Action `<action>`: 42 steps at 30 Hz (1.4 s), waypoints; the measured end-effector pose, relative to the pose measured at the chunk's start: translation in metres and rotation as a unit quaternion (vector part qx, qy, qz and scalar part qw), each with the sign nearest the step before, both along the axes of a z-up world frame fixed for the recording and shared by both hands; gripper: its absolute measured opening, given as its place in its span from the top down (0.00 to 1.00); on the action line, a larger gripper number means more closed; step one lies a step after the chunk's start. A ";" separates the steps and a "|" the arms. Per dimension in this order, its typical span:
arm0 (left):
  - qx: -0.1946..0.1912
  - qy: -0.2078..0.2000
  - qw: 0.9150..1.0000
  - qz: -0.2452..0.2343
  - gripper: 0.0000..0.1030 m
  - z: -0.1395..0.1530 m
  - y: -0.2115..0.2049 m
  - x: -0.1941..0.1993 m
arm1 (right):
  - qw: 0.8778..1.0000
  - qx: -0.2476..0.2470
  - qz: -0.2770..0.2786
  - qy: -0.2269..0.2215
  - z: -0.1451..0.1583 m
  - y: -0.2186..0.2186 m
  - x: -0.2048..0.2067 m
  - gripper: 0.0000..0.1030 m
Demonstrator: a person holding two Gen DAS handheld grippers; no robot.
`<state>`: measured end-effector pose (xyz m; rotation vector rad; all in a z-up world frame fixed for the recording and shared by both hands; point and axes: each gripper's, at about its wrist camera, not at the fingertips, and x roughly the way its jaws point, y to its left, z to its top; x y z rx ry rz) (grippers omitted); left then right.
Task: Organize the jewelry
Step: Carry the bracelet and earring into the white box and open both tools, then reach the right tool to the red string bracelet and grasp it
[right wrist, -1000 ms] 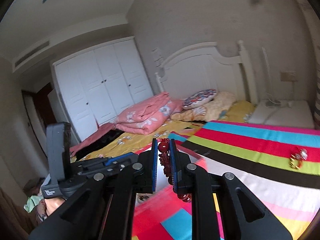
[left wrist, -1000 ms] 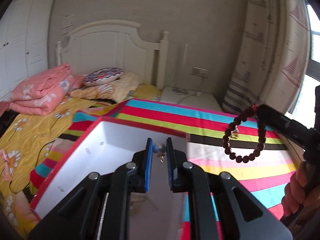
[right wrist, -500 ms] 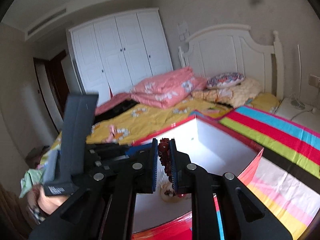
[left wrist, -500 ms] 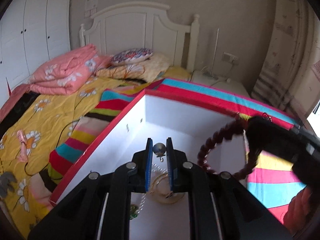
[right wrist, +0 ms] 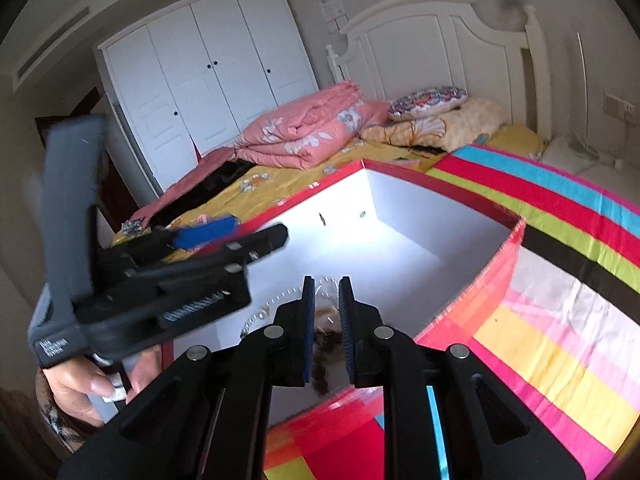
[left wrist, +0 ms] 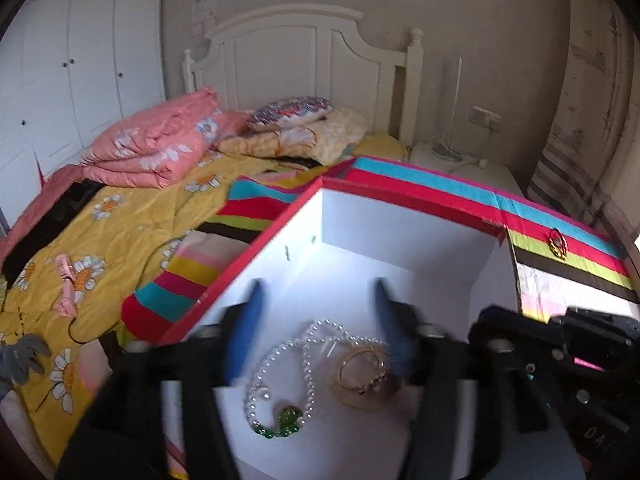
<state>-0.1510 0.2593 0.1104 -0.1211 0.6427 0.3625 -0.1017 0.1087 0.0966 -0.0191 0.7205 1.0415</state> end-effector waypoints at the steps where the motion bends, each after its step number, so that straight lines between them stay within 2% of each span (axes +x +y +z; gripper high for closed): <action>1: 0.006 -0.004 1.000 0.007 0.30 0.002 -0.001 -0.002 | 1.000 0.001 -0.003 0.005 -0.002 -0.003 0.001 0.84; 9: 0.018 0.000 1.000 0.008 0.22 0.009 -0.018 0.002 | 0.997 0.062 -0.007 0.053 -0.006 -0.052 0.009 0.84; 12: 0.022 -0.022 1.000 0.000 0.18 0.020 -0.033 0.000 | 0.991 0.109 -0.025 0.074 -0.004 -0.089 0.018 0.83; 13: 0.023 -0.034 0.999 -0.005 0.13 0.025 -0.040 -0.002 | 0.988 0.120 -0.038 0.086 -0.007 -0.103 0.023 0.79; 14: 0.024 -0.054 0.998 -0.016 0.06 0.032 -0.051 -0.005 | 0.986 0.127 -0.050 0.097 -0.010 -0.115 0.027 0.52; 15: 0.026 -0.074 0.997 -0.027 0.04 0.038 -0.062 -0.007 | 0.982 0.134 -0.073 0.110 -0.015 -0.130 0.031 0.04; 17: 0.032 -0.100 0.993 -0.053 0.02 0.046 -0.086 -0.010 | 0.971 0.168 -0.122 0.121 -0.025 -0.164 0.039 0.04; 19: 0.035 -0.108 0.990 -0.089 0.02 0.048 -0.112 -0.006 | 0.966 0.157 -0.170 0.117 -0.034 -0.192 0.045 0.04; 20: 0.039 -0.100 0.987 -0.118 0.02 0.044 -0.131 0.000 | 0.962 0.138 -0.214 0.104 -0.040 -0.212 0.048 0.04; 22: 0.039 -0.077 0.985 -0.152 0.02 0.035 -0.156 0.011 | 0.951 0.130 -0.261 0.098 -0.048 -0.243 0.050 0.04; 26: 0.013 -0.017 0.974 -0.224 0.02 0.004 -0.206 0.035 | 0.932 0.132 -0.322 0.101 -0.060 -0.299 0.050 0.04; 30: 0.003 0.031 0.965 -0.259 0.02 -0.027 -0.237 0.053 | 0.913 0.123 -0.376 0.105 -0.072 -0.334 0.050 0.04; 33: -0.003 0.062 0.964 -0.260 0.02 -0.046 -0.248 0.078 | 0.909 0.108 -0.390 0.100 -0.075 -0.341 0.052 0.04; 38: -0.050 0.093 0.972 -0.208 0.02 -0.068 -0.233 0.136 | 0.916 0.068 -0.389 0.074 -0.070 -0.336 0.052 0.04; 42: -0.034 0.115 0.979 -0.165 0.02 -0.088 -0.227 0.175 | 0.918 0.043 -0.389 0.059 -0.063 -0.341 0.049 0.04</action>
